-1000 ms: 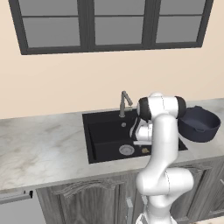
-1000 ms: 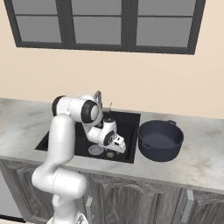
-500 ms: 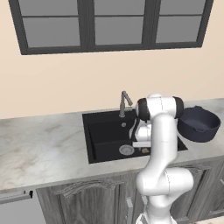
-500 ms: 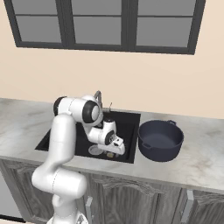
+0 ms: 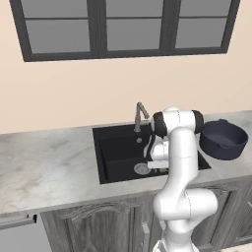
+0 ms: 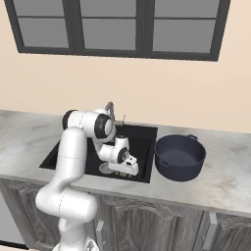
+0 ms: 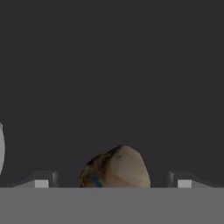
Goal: Dump the garlic from the pot into the sink. Then turn on the water and wash the garlic. Then turn off the water and put the garlic back in the pot.
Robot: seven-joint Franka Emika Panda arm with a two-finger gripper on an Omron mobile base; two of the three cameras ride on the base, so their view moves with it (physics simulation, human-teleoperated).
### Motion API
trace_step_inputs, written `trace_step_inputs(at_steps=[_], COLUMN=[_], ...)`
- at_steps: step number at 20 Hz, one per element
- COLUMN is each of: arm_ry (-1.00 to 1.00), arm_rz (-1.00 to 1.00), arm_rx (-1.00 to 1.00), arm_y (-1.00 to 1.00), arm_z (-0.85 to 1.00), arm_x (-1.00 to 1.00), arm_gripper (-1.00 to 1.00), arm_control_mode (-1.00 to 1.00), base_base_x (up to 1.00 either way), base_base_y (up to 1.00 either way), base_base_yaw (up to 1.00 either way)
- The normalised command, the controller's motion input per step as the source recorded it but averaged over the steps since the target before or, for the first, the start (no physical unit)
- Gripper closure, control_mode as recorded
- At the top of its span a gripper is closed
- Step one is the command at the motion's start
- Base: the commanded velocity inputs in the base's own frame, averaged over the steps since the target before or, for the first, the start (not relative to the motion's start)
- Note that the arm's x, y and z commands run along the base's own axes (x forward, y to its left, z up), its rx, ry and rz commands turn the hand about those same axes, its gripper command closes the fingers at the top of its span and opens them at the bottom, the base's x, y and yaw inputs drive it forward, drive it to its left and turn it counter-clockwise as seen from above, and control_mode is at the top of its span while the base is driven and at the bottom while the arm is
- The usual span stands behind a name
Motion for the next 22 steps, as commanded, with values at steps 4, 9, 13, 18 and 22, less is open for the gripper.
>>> trace_step_inputs(at_steps=[4,9,13,18,22], arm_ry=[0.04,0.02,0.0,-0.04,-0.06], arm_rz=[0.0,0.0,0.02,0.04,0.02], arm_rx=[0.0,0.0,0.0,0.0,0.0], arm_y=[0.0,0.0,0.0,-0.03,-0.06], arm_z=[-0.32,-0.09,0.0,0.21,0.69], arm_x=[0.0,0.0,-0.03,-0.06,0.0], arm_gripper=[1.0,1.0,1.0,1.0,1.0], arm_control_mode=[-1.0,-1.0,-1.0,-1.0,-1.0], base_base_x=[0.0,0.0,0.0,0.0,0.0], base_base_y=[0.0,0.0,0.0,0.0,0.0], base_base_yaw=[0.0,0.0,0.0,0.0,0.0])
